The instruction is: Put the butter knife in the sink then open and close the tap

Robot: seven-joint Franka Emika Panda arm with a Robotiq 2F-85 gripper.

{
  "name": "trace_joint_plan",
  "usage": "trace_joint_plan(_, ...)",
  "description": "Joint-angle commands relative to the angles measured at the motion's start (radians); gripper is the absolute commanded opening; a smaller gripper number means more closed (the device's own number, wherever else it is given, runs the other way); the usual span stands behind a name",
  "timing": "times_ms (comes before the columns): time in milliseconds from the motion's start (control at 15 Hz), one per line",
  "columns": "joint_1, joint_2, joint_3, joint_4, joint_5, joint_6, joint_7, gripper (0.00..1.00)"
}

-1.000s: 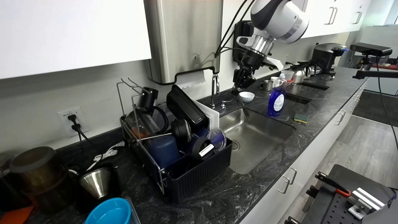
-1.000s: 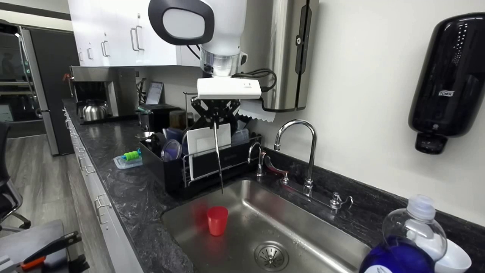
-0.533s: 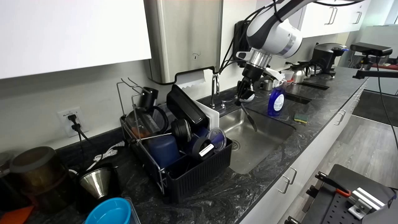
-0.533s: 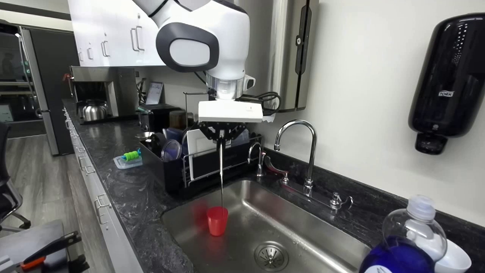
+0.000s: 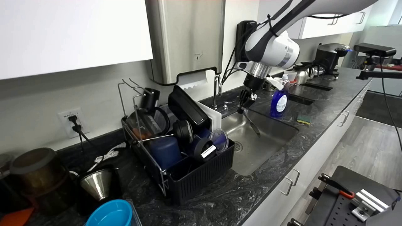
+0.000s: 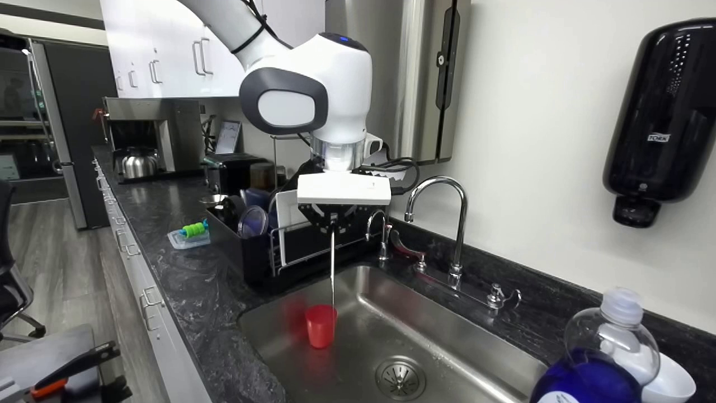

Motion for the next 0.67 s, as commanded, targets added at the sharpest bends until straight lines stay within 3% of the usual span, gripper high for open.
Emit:
trace_joint_plan(0,-0.026,0.049,0.039,0.006,-0.002,0.07,-0.035,0.03)
trace_joint_plan(600,-0.07,0.173,0.126,-0.018,-0.03,0.24,-0.164,0.03)
